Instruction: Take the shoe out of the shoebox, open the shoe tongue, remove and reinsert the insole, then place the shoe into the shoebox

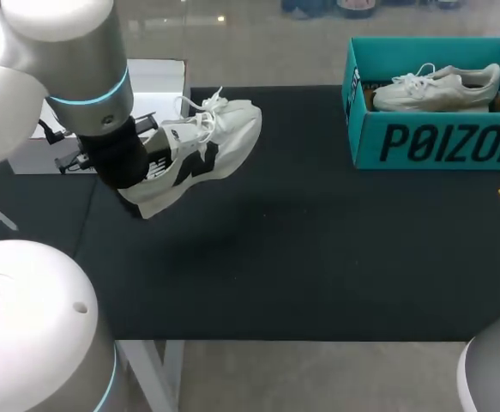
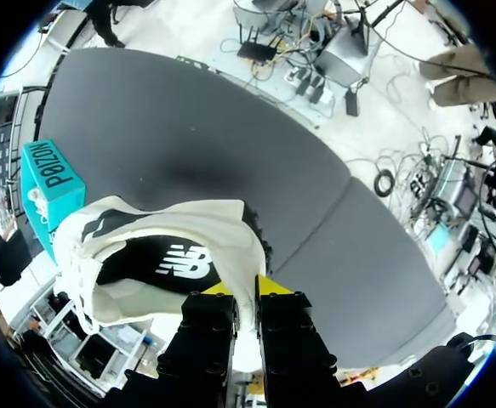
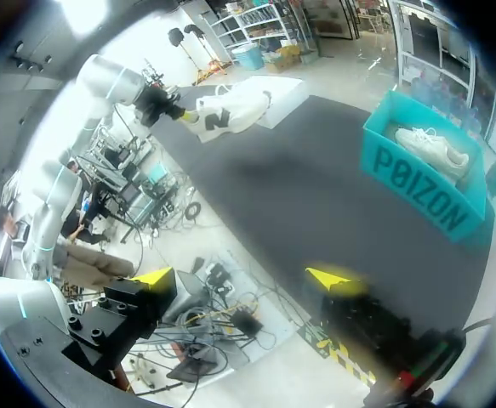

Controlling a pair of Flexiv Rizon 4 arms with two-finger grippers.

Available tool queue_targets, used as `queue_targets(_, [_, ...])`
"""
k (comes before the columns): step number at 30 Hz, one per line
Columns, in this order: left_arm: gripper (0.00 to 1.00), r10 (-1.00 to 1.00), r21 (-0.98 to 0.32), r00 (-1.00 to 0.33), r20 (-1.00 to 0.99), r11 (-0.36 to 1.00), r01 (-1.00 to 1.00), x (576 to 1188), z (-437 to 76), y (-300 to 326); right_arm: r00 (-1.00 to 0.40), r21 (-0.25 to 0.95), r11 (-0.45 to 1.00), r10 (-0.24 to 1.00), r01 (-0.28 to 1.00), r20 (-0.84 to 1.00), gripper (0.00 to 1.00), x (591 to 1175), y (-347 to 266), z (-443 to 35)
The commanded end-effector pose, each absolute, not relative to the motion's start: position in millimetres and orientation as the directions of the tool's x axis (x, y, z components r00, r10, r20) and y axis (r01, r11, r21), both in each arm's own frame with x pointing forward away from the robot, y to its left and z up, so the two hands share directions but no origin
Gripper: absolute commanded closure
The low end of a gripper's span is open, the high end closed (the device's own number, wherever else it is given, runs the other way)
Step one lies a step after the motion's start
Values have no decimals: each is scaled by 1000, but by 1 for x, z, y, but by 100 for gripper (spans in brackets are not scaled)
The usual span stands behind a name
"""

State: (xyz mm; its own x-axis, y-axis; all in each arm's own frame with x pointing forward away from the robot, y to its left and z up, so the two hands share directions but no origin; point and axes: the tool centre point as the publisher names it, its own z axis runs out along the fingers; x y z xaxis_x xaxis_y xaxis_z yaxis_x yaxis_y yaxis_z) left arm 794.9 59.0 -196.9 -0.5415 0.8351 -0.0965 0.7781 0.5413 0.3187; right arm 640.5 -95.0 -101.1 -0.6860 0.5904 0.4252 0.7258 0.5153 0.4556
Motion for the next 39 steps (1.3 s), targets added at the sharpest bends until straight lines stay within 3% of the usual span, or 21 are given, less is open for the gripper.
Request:
queue_targets(1, [100,846,299,-522,-104,527,795,813,-197,93,-685,450,518,590,727,428,0,643,-95,-100])
queue_targets(7, [100,900,308,-419,-121,436,846,843,-194,143,-685,450,518,590,727,428,0,643,-95,-100])
queue_targets(12, [100,962,282,-257,-96,274,919,869,-197,179,-685,450,518,590,727,428,0,643,-95,-100])
queue_targets(19, [100,995,391,-90,-45,100,915,909,-183,225,-685,450,518,590,727,428,0,643,-95,-100])
queue_targets(39, [100,993,369,104,51,-116,922,1004,-157,304,-685,450,518,590,727,428,0,643,-95,-100])
